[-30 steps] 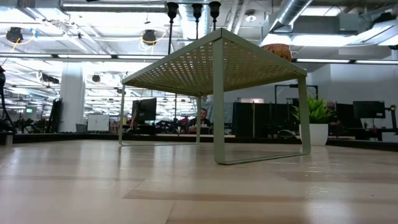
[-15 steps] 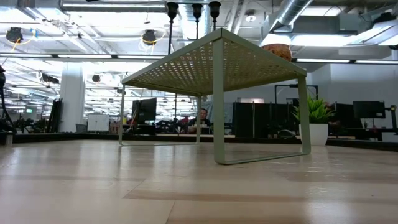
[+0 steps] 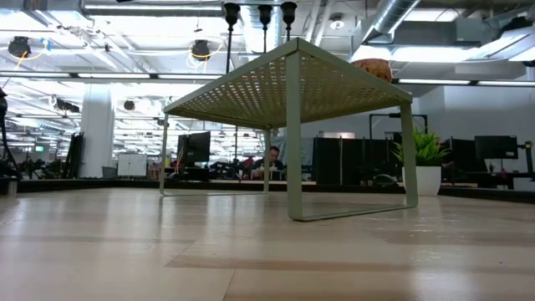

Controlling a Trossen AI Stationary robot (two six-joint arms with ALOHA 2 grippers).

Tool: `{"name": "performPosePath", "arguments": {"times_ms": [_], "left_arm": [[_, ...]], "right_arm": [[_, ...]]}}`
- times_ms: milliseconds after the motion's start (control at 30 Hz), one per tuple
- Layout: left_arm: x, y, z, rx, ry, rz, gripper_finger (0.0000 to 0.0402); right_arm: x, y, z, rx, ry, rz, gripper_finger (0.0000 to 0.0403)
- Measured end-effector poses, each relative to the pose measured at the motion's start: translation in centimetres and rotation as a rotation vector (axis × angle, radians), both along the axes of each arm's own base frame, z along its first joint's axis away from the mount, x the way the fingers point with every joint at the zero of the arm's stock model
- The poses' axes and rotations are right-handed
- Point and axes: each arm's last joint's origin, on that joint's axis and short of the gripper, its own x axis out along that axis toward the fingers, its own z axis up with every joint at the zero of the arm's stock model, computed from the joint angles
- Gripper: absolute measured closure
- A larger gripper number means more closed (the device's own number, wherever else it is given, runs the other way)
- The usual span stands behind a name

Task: Pick & Place candle stick holders
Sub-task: Put the black candle holder on the shelf

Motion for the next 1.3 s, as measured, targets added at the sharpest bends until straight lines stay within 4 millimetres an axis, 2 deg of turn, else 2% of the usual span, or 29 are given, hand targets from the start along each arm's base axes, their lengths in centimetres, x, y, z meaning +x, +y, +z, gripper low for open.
{"name": "performPosePath", "arguments": {"times_ms": [167,467,667,833,1300], "left_arm": [[0.0,0.0,0.0,0.000,0.000,0.000,0.0230],[0.0,0.0,0.0,0.000,0.000,0.000,0.0230],[0.0,0.0,0.0,0.000,0.000,0.000,0.0230],[0.0,0.0,0.0,0.000,0.000,-0.001,0.0230],[0.0,0.0,0.0,0.000,-0.004,-0.001,0.0230]], "right_arm": [[0.4,-2.3,3.5,-0.022,0.002,-0.007,0.0288],[2.1,-7.4,12.4,0.039,-0.142,-0.017,0.0288],[4.1,-11.2,16.1,0.046,-0.306,-0.012,0.0288],[5.3,-13.7,17.4,0.021,-0.403,0.032,0.0288],[8.1,-18.6,18.1,-0.216,-0.566,0.236,0.0288]]}}
